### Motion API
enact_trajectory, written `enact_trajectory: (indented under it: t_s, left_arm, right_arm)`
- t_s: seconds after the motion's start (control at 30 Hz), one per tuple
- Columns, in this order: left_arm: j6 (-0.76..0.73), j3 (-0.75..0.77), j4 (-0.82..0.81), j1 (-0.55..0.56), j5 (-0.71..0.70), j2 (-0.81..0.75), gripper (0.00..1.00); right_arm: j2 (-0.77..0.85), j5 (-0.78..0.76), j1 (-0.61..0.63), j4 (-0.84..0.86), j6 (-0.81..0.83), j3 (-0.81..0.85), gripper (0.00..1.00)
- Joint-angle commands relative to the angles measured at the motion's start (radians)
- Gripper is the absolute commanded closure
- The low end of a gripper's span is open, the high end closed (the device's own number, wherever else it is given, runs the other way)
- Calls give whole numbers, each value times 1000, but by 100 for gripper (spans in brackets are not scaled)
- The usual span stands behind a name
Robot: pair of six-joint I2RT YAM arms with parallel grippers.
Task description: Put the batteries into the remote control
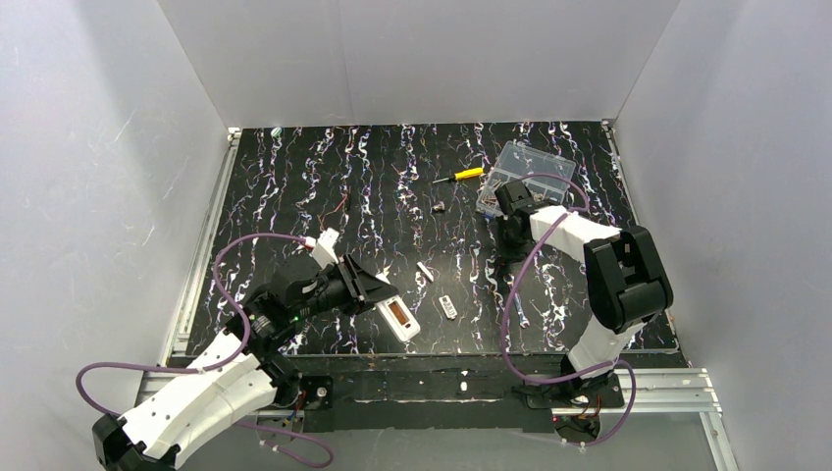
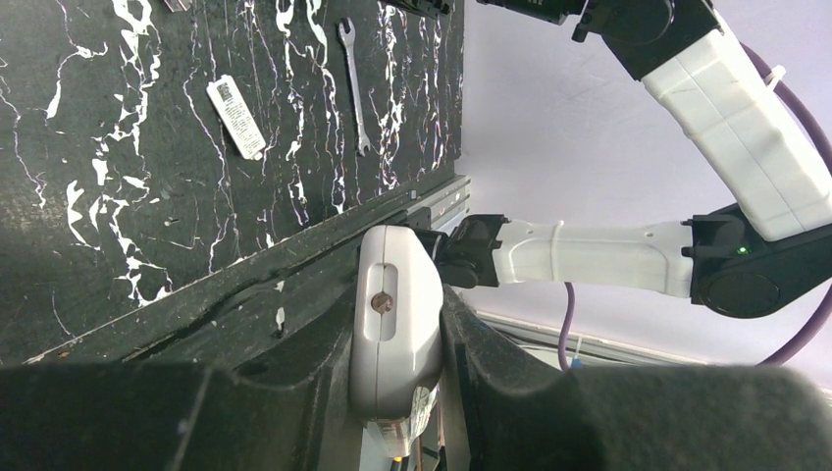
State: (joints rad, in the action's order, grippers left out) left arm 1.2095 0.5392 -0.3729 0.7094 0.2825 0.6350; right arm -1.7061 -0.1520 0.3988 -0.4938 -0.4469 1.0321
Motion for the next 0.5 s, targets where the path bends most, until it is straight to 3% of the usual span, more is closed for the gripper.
enact_trajectory:
  t_s: [0.0,0.27,0.47]
  left_arm:
    - [-18,32,5,3,-7,-29,100]
    - [-34,34,13,3,-21,-30,100]
    - [-80,30,-97,2,5,-32,100]
  right_arm:
    - [50,23,-3,9,1,-26,78]
    - [253,53,-3,12,36,-68,87]
    - [561,255,8,18,111,-90,98]
